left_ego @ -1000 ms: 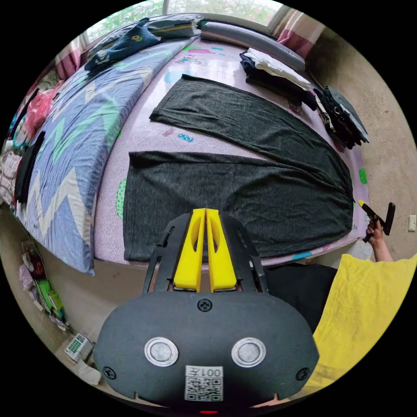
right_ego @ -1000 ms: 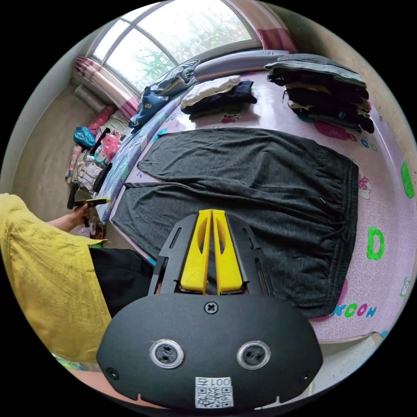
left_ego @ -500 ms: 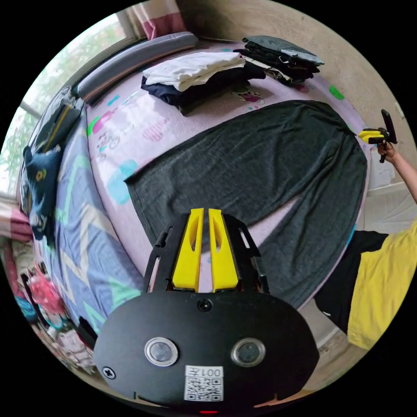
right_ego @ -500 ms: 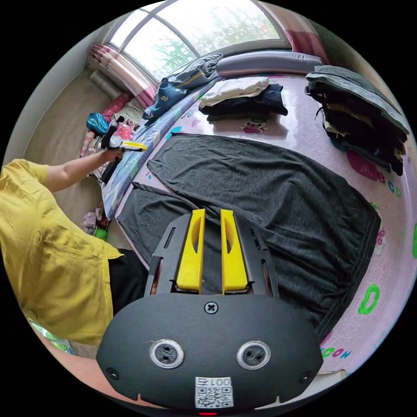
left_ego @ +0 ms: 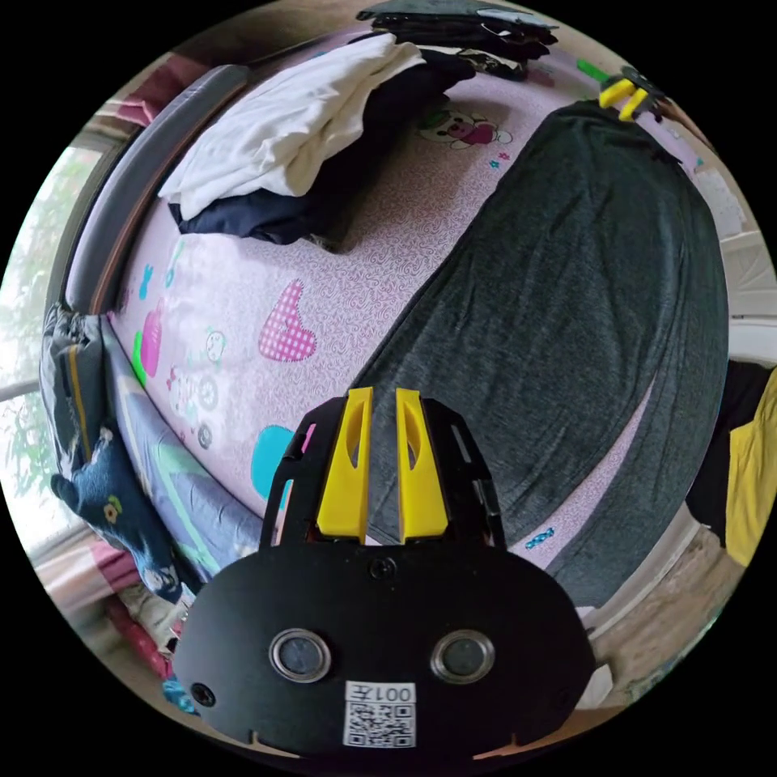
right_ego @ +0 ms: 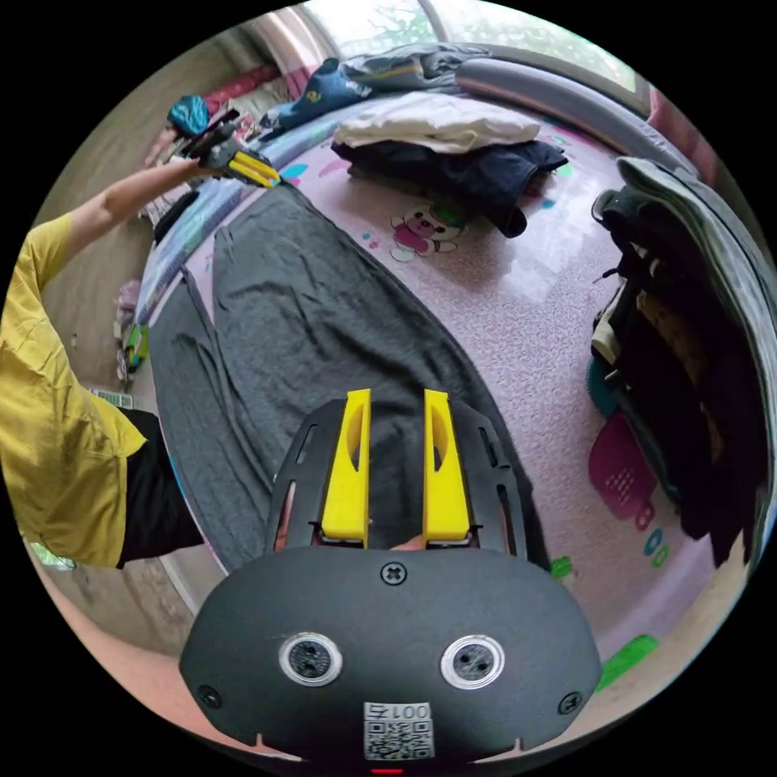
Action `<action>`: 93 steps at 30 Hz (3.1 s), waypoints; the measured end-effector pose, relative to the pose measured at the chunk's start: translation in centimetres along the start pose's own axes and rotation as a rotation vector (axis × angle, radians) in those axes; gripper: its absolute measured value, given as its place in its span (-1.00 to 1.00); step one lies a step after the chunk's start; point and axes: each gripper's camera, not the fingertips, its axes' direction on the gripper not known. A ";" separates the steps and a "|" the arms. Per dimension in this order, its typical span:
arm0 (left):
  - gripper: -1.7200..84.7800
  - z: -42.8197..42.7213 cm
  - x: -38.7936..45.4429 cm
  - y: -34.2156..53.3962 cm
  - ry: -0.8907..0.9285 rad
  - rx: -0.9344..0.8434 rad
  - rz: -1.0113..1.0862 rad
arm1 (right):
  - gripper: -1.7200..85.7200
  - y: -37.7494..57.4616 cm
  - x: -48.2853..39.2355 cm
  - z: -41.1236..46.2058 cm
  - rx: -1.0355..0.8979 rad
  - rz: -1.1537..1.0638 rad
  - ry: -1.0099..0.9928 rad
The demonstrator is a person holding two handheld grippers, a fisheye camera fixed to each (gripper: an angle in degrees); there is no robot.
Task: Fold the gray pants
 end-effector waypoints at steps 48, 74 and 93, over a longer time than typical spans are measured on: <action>-1.00 8.6 3.1 -3.6 -0.122 -0.171 0.173 | -0.92 -8.2 0.0 5.2 -0.414 -0.075 0.124; -1.00 12.1 45.5 22.2 -0.383 -0.153 -0.204 | -0.92 22.4 -28.6 -2.2 0.030 0.044 0.218; -1.00 24.7 55.1 25.2 -0.386 -0.446 -0.013 | -0.90 28.2 -25.7 4.1 -0.032 0.225 0.107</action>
